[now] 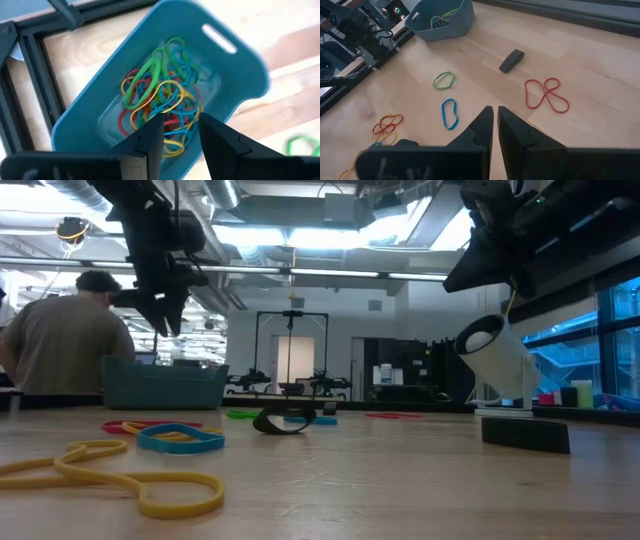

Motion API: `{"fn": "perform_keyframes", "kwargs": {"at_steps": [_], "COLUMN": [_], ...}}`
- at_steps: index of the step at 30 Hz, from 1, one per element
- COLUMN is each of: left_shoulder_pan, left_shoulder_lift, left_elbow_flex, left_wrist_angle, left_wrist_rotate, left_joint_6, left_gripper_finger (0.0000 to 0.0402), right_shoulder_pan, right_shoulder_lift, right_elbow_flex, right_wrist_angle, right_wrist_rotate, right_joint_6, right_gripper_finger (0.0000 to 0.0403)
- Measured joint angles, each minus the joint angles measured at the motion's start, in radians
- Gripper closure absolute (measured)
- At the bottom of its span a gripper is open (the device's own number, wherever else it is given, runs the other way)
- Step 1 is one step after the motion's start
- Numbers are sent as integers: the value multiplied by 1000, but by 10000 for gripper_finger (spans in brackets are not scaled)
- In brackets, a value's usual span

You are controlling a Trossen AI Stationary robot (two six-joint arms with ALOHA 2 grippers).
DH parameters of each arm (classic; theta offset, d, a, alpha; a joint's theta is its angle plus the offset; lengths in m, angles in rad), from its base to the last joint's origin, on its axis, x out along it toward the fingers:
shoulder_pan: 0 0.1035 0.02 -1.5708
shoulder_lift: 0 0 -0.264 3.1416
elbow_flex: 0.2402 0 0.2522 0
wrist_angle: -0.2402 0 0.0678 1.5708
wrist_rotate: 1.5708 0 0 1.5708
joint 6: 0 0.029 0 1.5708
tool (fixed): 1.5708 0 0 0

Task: Pick and place rubber bands into bin
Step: Put the top red rubber band into the bin

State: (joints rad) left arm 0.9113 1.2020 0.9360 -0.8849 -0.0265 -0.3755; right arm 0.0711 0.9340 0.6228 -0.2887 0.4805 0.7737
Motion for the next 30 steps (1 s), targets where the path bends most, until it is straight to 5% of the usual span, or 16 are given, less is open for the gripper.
{"fn": "perform_keyframes", "kwargs": {"at_steps": [16,30], "left_shoulder_pan": [-104,-191], "left_shoulder_lift": [-148,-267], "left_elbow_flex": [0,0], "left_wrist_angle": [288,376], "left_wrist_rotate": [52,46], "left_joint_6": [-119,-139], "left_gripper_finger": [301,300], "right_shoulder_pan": [0,0], "right_shoulder_lift": [0,0], "right_elbow_flex": [0,0], "right_wrist_angle": [-1,0], "right_wrist_rotate": [-2,-2], "right_joint_6": [-50,-49], "right_gripper_finger": [372,372]}}
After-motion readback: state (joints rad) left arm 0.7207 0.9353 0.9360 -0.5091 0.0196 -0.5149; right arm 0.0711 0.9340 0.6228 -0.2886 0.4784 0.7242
